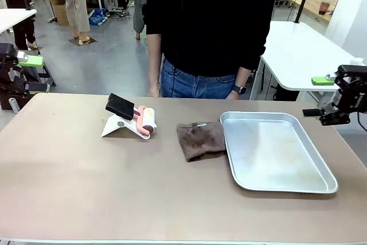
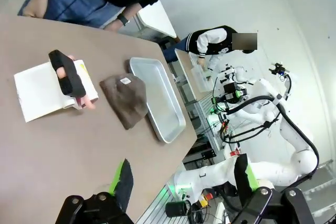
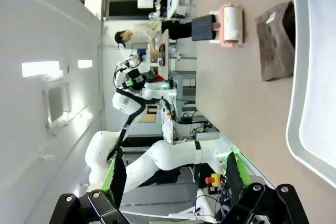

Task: Clean the surface of the table.
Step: Return the Lint Roller and towel to their original positions.

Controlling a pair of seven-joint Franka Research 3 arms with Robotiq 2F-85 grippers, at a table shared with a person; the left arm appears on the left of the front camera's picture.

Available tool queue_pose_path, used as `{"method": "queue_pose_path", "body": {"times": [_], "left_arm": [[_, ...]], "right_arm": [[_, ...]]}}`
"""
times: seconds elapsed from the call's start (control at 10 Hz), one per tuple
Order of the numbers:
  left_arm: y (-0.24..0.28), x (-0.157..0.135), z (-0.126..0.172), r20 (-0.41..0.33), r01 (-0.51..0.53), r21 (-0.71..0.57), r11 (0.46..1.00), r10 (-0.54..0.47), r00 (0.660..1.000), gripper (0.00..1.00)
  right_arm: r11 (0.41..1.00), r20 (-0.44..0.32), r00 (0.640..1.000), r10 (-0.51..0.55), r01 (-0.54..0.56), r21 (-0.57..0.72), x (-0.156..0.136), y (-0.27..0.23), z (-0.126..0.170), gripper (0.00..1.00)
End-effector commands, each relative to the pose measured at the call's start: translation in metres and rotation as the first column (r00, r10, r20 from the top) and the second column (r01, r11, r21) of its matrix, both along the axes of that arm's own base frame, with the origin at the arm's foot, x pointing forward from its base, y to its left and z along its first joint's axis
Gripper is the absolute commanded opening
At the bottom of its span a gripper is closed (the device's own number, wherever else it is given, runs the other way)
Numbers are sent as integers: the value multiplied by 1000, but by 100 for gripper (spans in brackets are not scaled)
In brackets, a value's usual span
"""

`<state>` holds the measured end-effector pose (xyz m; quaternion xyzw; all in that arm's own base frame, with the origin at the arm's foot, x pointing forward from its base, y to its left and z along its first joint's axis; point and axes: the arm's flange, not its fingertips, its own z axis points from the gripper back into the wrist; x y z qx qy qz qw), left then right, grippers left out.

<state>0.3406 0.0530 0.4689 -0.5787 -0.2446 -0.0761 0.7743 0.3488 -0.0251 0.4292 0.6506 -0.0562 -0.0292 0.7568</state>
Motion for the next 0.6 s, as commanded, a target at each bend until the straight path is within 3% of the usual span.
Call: {"method": "queue_pose_path", "body": {"times": [0.0,0.5], "left_arm": [[7,-4,5,34,-9,-4,1000,9,999,100],[7,-4,5,34,-9,-4,1000,9,999,100]], "right_arm": [[1000,8,1000,-10,10,-4,2,6,7,100],[1000,8,1000,-10,10,-4,2,6,7,100]]}}
